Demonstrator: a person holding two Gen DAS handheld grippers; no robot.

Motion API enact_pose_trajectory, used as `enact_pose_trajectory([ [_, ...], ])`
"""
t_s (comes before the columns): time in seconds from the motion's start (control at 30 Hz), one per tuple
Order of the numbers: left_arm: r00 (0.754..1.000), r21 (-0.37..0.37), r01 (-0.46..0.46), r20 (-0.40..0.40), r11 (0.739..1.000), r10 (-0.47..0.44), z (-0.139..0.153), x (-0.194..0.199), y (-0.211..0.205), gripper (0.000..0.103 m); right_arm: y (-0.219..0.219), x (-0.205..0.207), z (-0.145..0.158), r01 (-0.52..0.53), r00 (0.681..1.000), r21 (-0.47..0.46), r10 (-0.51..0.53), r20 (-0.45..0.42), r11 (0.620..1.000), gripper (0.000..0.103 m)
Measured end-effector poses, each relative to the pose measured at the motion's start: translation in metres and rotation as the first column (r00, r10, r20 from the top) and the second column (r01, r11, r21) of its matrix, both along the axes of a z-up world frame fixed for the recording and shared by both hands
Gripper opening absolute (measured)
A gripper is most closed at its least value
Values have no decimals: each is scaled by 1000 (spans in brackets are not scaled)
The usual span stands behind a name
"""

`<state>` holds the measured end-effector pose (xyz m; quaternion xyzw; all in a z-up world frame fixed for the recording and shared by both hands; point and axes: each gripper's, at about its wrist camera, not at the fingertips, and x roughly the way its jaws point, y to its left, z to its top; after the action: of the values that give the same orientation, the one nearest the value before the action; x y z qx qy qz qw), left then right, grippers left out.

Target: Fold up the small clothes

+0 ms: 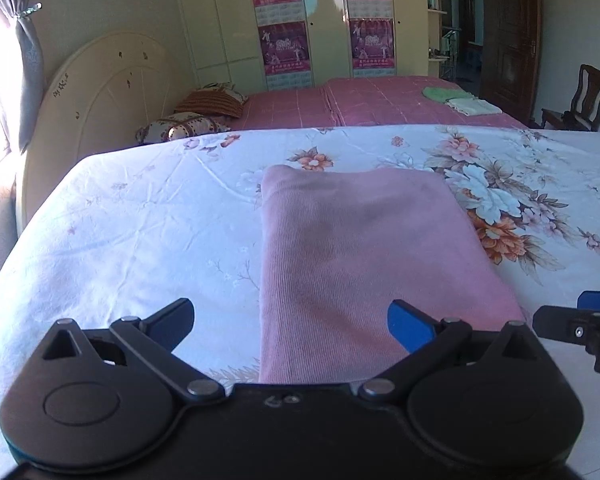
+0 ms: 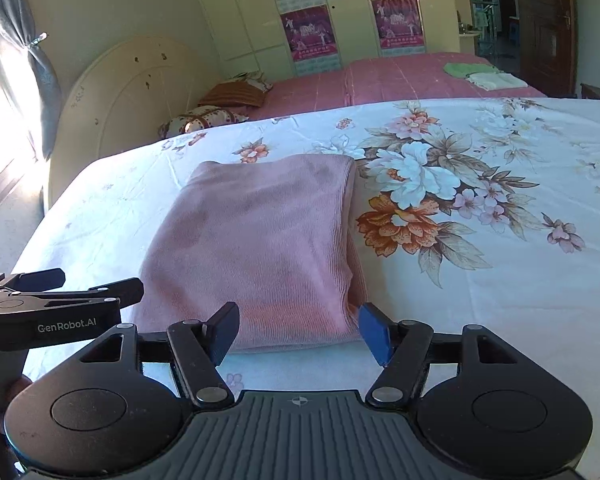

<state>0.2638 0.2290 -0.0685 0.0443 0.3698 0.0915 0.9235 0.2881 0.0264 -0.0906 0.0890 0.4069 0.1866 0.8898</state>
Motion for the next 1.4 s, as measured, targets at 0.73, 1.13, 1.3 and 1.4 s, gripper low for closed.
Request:
enact_pose_trajectory([
  [0.73, 977, 16, -145, 161, 989, 140, 91, -177, -84, 103, -65, -184, 99, -99, 957, -86, 119, 264, 991, 93],
  [1.13, 983, -36, -135, 118, 990, 138, 108, -239, -109, 103, -96, -249, 130, 64, 938, -82, -32, 345, 995, 103],
  [1.3, 985, -42, -121, 120, 992, 125, 112, -254, -119, 103, -103, -265, 135, 74, 934, -71, -44, 354, 995, 103],
  [1.4, 986, -56, -116, 116, 992, 122, 113, -260, -121, 103, -106, -272, 139, 70, 936, -62, -44, 350, 996, 103],
])
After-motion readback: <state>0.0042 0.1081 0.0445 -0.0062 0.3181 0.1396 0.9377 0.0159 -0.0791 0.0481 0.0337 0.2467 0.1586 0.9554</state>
